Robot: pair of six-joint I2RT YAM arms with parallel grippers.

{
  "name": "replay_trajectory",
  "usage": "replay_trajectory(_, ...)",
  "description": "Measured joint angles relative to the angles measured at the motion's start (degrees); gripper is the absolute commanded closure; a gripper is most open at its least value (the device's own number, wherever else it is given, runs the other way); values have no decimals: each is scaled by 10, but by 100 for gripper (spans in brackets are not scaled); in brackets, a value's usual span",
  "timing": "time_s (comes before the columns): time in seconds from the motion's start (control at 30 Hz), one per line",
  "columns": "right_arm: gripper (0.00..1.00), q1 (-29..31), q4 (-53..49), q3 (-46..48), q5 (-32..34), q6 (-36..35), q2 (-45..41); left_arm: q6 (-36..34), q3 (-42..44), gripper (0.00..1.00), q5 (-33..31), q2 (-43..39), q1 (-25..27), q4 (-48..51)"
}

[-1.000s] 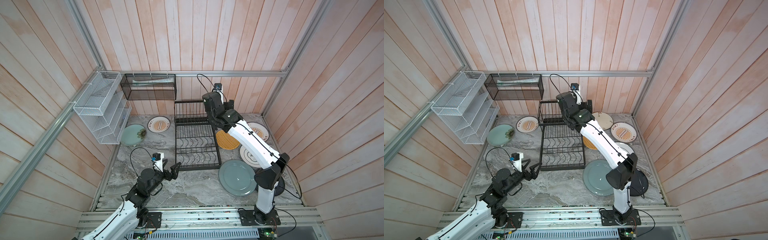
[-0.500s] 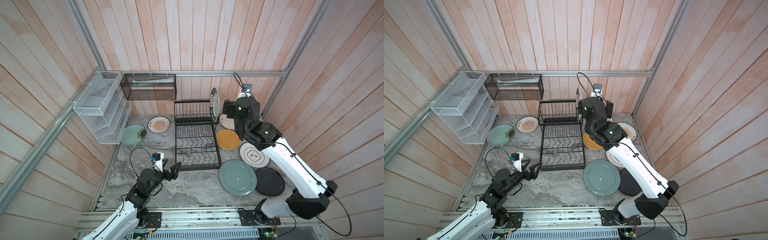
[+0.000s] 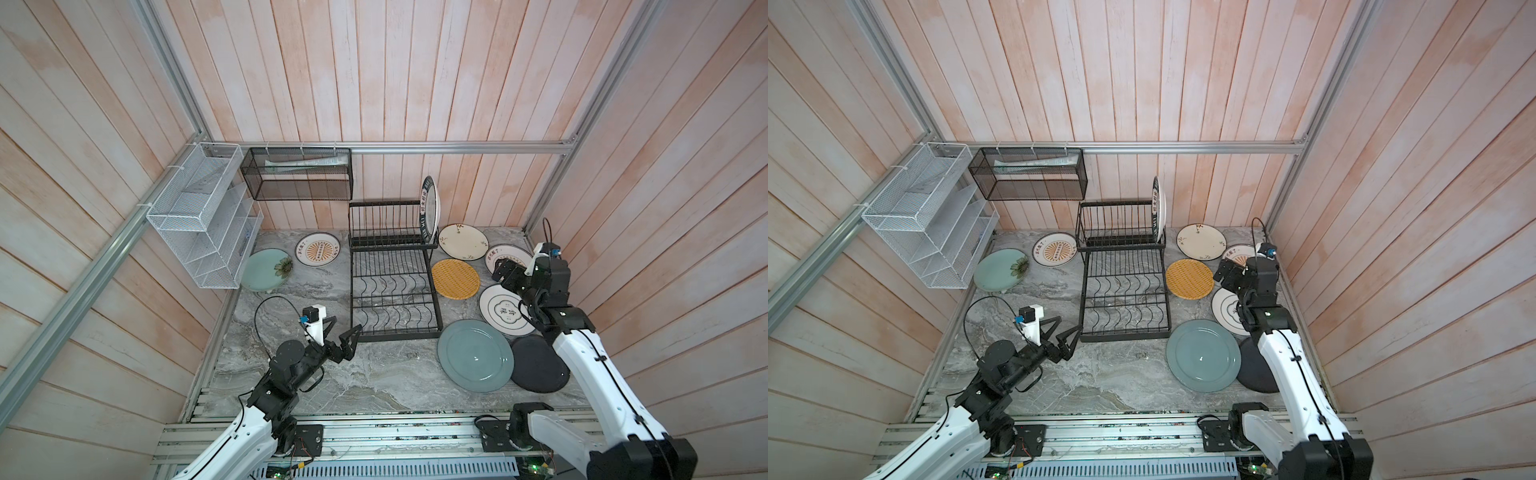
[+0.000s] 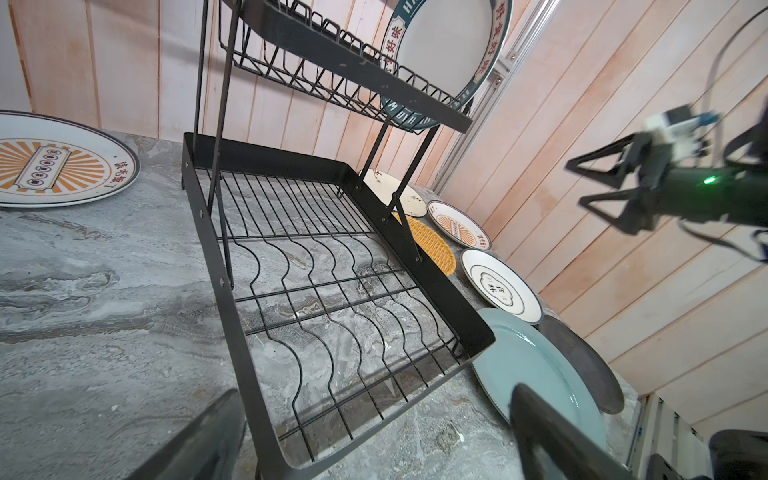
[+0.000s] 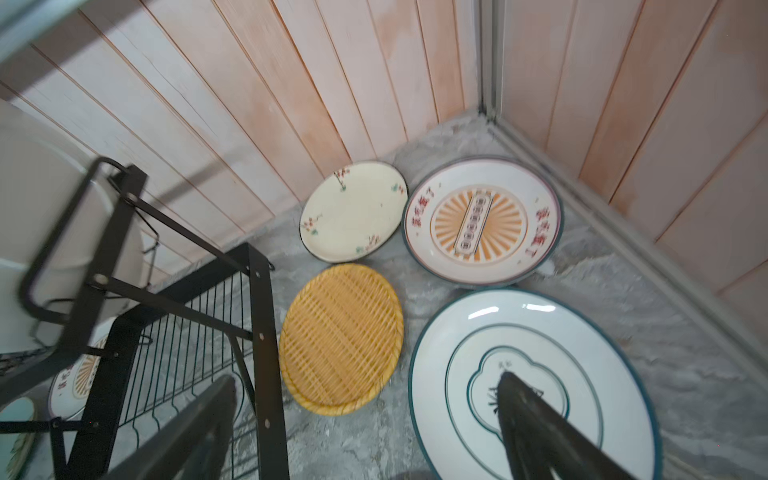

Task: Load the plates into the dish rack
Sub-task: 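Grip the yellow wicker plate's edge with the right gripper and tilt it upright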

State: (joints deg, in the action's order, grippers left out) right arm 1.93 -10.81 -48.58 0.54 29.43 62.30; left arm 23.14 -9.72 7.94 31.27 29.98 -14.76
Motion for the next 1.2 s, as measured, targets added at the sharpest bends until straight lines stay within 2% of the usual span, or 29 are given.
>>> replay_trajectory(0.13,13,-17,66,40,-111,43,82,0,5,0,4,-4,0,2)
replay_trajectory(0.33,16,-17,163,85,-196,125,141,0,5,0,7,-4,0,2)
replay_trajectory(0.6,17,-17,281,140,-232,231,193,0,5,0,11,-9,0,2)
replay_trajectory(0.9,18,3,358,154,-231,325,266,18,5,0,36,-26,0,2)
replay_trajectory(1.03,20,15,372,140,-230,360,310,26,0,0,58,6,0,2)
replay_trajectory(1.2,23,20,411,129,-229,400,342,30,-14,0,115,80,0,-10)
